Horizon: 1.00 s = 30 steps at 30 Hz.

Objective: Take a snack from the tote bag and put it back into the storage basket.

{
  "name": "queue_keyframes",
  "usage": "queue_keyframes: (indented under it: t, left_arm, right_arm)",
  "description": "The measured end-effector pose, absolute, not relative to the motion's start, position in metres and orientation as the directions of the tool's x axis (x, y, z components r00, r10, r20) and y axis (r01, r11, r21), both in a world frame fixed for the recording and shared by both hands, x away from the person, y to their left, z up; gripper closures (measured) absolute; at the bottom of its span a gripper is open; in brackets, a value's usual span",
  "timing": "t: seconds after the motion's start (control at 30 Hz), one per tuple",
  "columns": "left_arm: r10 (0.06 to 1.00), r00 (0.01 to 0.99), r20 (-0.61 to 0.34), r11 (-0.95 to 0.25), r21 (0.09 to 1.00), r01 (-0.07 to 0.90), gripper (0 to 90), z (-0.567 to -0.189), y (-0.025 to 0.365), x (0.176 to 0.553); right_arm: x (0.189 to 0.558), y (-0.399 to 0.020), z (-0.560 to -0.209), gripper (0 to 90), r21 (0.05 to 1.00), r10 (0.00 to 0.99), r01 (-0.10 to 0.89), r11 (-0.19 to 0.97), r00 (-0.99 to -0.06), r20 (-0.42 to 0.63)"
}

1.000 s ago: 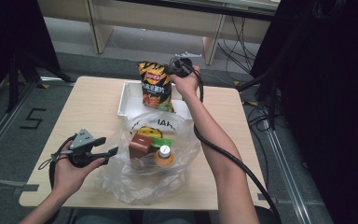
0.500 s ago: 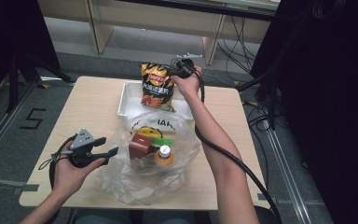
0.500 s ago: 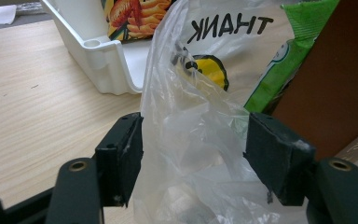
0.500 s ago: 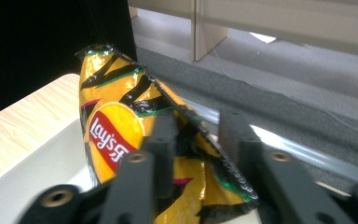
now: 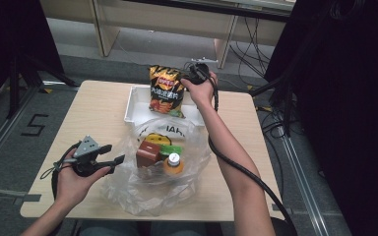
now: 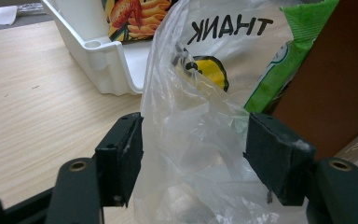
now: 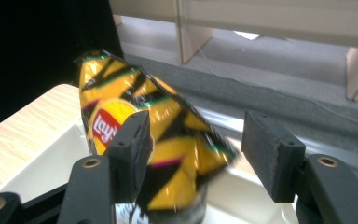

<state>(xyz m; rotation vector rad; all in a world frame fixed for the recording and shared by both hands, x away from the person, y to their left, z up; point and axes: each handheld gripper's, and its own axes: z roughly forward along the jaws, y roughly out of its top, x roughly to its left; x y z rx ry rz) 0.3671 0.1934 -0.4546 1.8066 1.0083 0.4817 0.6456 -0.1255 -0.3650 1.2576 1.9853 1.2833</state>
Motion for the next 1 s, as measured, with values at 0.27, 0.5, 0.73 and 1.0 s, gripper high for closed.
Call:
queue_keyframes:
  t: [0.27,0.5,0.73,1.0]
  left_arm:
    - [0.801,0.586,-0.124,-0.176,0.886,0.428,36.2,-0.454,0.193,0.367]
    - [0.807,0.582,-0.102,-0.191,0.887,0.42,36.2,-0.455,0.192,0.367]
    - [0.805,0.585,-0.104,-0.192,0.886,0.422,36.3,-0.456,0.193,0.368]
    - [0.809,0.579,-0.105,-0.188,0.886,0.423,36.3,-0.455,0.194,0.367]
  right_arm:
    - [0.619,-0.138,-0.383,50.6,0.821,0.865,0.56,0.113,-0.463,0.197]
    - [0.611,-0.141,-0.394,83.2,0.781,0.83,0.596,0.184,-0.52,0.201]
    - [0.612,-0.132,-0.407,90.0,0.732,0.812,0.641,0.232,-0.542,0.217]
    - [0.624,-0.124,-0.419,90.0,0.719,0.809,0.639,0.275,-0.558,0.186]
